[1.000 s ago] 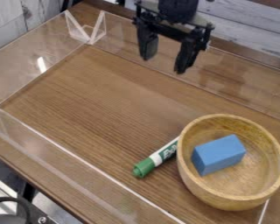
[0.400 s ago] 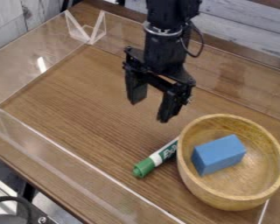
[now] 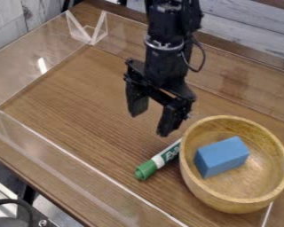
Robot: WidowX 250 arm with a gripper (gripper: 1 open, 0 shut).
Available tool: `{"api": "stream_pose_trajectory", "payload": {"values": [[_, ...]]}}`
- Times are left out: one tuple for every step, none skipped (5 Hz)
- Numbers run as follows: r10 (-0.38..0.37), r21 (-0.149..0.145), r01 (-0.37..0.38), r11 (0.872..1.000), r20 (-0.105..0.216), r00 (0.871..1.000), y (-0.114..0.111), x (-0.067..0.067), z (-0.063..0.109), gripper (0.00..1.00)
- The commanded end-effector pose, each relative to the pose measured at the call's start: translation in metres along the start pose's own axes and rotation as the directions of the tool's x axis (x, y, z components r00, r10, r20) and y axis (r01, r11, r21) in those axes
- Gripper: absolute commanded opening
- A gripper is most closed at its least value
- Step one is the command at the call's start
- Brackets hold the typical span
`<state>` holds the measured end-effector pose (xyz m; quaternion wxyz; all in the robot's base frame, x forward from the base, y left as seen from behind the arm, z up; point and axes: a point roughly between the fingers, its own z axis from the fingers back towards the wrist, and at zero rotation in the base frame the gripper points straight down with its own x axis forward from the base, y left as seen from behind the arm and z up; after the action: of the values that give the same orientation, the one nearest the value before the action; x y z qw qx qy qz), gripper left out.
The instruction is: Put the green marker in the brown bowl
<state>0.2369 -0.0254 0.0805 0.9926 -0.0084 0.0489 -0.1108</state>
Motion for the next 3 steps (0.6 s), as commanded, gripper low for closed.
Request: {"api": "stream_pose_trajectory", "payload": {"values": [[-0.020,0.012,0.019,1.000,0.074,0.997,-0.004,0.000,0.008,1.00],[-0.027,0.011,0.026,1.000,0.077,0.997,-0.006,-0.002,0.000,1.00],[-0.031,0.010,0.030,0.999,0.079,0.996,-0.008,-0.003,-0.006,1.00]]}}
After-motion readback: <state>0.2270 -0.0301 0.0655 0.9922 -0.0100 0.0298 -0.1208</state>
